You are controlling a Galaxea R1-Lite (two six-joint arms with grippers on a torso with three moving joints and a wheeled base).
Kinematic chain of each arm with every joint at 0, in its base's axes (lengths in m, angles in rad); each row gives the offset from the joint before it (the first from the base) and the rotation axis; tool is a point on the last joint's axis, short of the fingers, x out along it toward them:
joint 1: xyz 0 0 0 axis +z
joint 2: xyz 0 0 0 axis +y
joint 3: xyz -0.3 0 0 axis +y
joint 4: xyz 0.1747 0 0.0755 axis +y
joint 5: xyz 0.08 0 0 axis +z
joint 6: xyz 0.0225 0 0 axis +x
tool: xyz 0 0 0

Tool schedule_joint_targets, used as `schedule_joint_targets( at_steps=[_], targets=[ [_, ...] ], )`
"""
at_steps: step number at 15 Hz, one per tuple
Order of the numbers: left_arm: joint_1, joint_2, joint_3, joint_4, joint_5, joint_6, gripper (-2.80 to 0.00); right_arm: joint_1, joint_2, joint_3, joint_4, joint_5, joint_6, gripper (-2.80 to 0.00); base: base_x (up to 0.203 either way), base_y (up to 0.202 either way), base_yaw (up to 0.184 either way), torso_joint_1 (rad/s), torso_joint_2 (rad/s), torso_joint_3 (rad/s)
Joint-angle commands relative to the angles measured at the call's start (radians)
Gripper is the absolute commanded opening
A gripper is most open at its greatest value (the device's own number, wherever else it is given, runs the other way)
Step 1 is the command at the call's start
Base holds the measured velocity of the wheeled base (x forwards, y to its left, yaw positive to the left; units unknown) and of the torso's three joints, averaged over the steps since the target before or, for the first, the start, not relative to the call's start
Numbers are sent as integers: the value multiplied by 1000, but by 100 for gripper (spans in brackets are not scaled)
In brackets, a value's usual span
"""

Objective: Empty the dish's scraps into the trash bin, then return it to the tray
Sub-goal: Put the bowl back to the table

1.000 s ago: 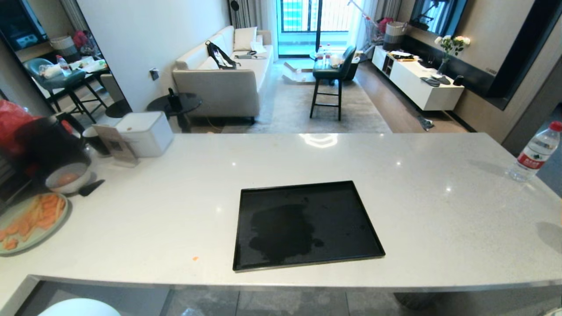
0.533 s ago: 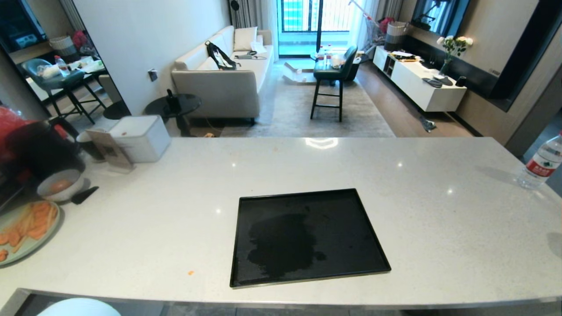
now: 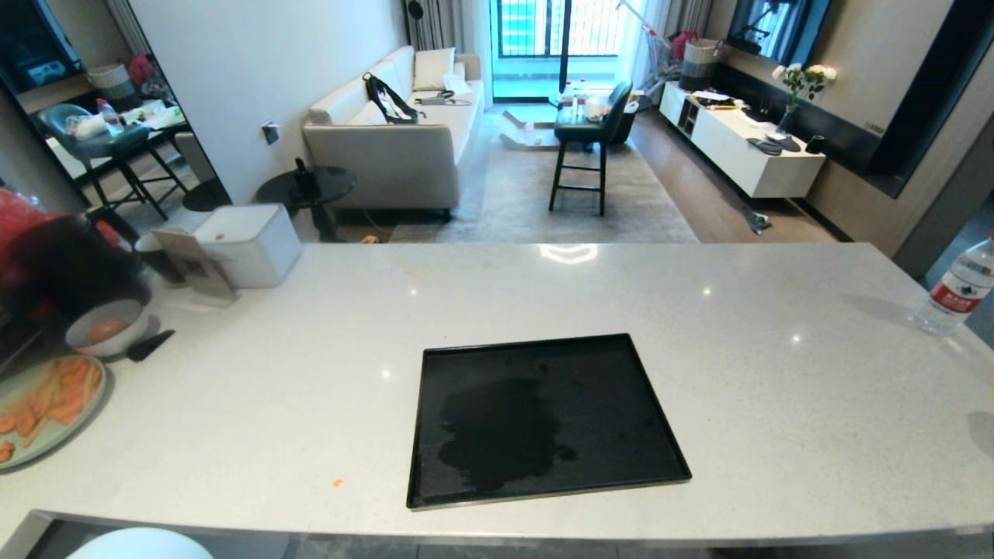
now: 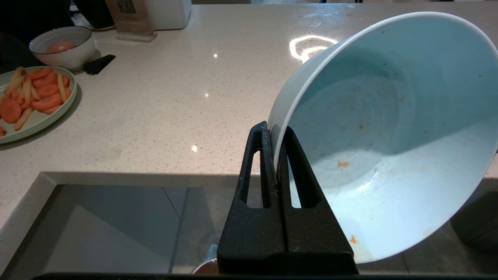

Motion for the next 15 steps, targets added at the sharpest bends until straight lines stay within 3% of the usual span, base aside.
schedule_joint_targets(
  at_steps=[1, 15],
  targets=[
    [0, 1, 0, 0, 0, 0, -280, 0, 0, 0, 0, 0, 1, -280, 0, 0, 0, 0, 0, 0],
    [0, 1, 0, -1, 0, -21, -280, 0, 0, 0, 0, 0, 1, -280, 0, 0, 0, 0, 0, 0]
  ],
)
